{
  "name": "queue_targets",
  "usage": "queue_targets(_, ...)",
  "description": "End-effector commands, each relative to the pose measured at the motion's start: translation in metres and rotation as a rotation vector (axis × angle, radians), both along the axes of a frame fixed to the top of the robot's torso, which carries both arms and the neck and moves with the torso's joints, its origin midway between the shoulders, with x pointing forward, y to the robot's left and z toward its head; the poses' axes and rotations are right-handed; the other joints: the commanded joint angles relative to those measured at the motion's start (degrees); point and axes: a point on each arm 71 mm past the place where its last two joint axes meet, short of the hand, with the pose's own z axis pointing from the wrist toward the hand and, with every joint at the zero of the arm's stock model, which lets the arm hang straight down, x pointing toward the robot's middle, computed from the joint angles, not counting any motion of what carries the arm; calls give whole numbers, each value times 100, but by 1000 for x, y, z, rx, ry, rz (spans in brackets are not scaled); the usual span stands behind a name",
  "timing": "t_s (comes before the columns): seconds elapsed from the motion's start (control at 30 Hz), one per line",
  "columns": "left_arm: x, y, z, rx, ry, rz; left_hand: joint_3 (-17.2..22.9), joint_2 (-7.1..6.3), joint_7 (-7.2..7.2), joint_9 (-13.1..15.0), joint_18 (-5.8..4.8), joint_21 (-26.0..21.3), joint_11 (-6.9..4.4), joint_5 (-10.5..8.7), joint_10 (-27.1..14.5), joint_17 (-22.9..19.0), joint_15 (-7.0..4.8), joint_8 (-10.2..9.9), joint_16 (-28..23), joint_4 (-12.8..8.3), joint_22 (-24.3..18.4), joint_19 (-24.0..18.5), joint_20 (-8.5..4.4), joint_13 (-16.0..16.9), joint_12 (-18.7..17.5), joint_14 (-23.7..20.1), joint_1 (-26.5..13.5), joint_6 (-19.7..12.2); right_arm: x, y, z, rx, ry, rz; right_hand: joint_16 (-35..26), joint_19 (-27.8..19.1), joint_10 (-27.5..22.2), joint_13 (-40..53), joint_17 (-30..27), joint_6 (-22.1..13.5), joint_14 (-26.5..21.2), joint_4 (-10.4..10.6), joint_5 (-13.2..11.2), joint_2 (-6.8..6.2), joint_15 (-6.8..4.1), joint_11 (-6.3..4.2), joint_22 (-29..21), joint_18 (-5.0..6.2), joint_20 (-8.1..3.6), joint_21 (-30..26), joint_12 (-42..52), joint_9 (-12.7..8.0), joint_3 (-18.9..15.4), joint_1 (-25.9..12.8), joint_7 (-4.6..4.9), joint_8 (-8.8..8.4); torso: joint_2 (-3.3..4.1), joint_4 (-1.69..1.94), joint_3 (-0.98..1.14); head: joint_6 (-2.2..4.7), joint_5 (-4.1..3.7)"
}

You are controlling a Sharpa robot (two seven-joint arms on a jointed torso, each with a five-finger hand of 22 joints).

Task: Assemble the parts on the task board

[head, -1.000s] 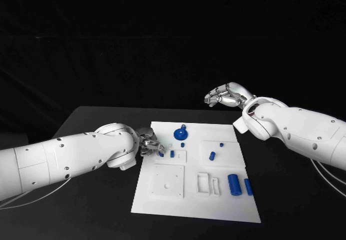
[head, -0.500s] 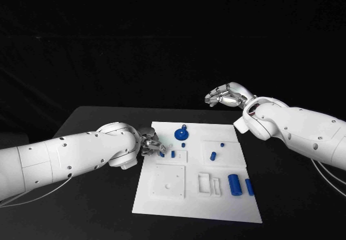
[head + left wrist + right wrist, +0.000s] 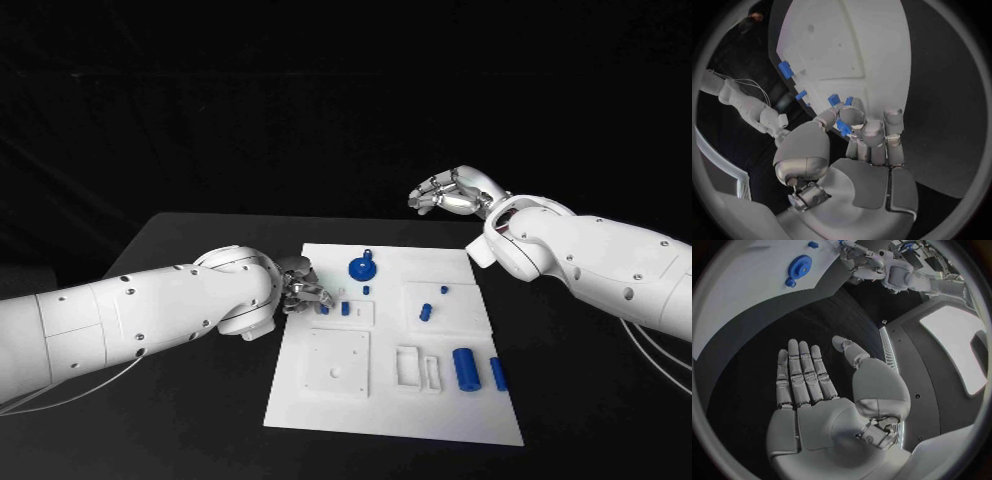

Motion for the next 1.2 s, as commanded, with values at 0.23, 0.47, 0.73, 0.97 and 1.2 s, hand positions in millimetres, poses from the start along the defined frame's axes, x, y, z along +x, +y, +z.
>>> queue_targets(0.23,-5,-6,-5,8,28,-37,-31,-407,-464,-24,136,18,-134,-717,-158,-41,-287,-24,11,395,64,7,-637,-30,19,114,-197,831,0,1,-1,1,4,15,-32,-39,44,-5,-10,-47,16,-6,32,-12,12,15,6,38,19,-23,-24,-9,-3,-35,8,24,2,1,-4,-2,-9)
queue_targets(0.47,-4,-4,-5,10,27,-32,-39,-517,-464,-28,144,18,-134,-839,-156,-49,-288,-19,7,506,64,2,-639,-42,17,113,-250,824,0,1,-1,0,5,14,-32,-39,45,-5,-11,-48,16,-6,36,-13,12,15,7,38,20,-23,-25,-10,-3,-35,8,24,2,1,-4,-6,-11)
queue_targets(0.73,-1,1,-5,16,16,-16,-28,-628,-463,-31,154,17,-133,-977,-157,-61,-289,-16,-2,625,63,2,-640,-57,9,109,-286,812,0,1,-2,0,5,14,-32,-40,46,-5,-11,-49,16,-6,41,-14,12,15,8,39,21,-24,-28,-12,-5,-37,8,25,2,-1,-4,0,-22)
queue_targets(0.97,2,7,0,-35,-20,35,115,-1233,-408,-37,176,-2,-80,-1210,-213,-160,-248,-65,-154,1111,39,2,-638,-171,-138,44,-354,654,0,-1,-3,0,6,11,-33,-41,46,-6,-12,-50,15,-6,44,-16,13,16,9,40,23,-25,-31,-14,-7,-39,9,26,5,-7,-7,12,-60)
queue_targets(1.2,3,7,4,-111,-16,61,-332,-1527,-38,-325,129,-172,241,-1190,-428,-442,39,-802,-672,1105,-22,-231,-571,-490,-658,-157,-392,-557,0,-1,-3,0,7,10,-33,-42,46,-6,-13,-51,14,-5,46,-16,13,17,10,40,24,-26,-33,-15,-9,-41,9,26,4,-4,-10,24,-84)
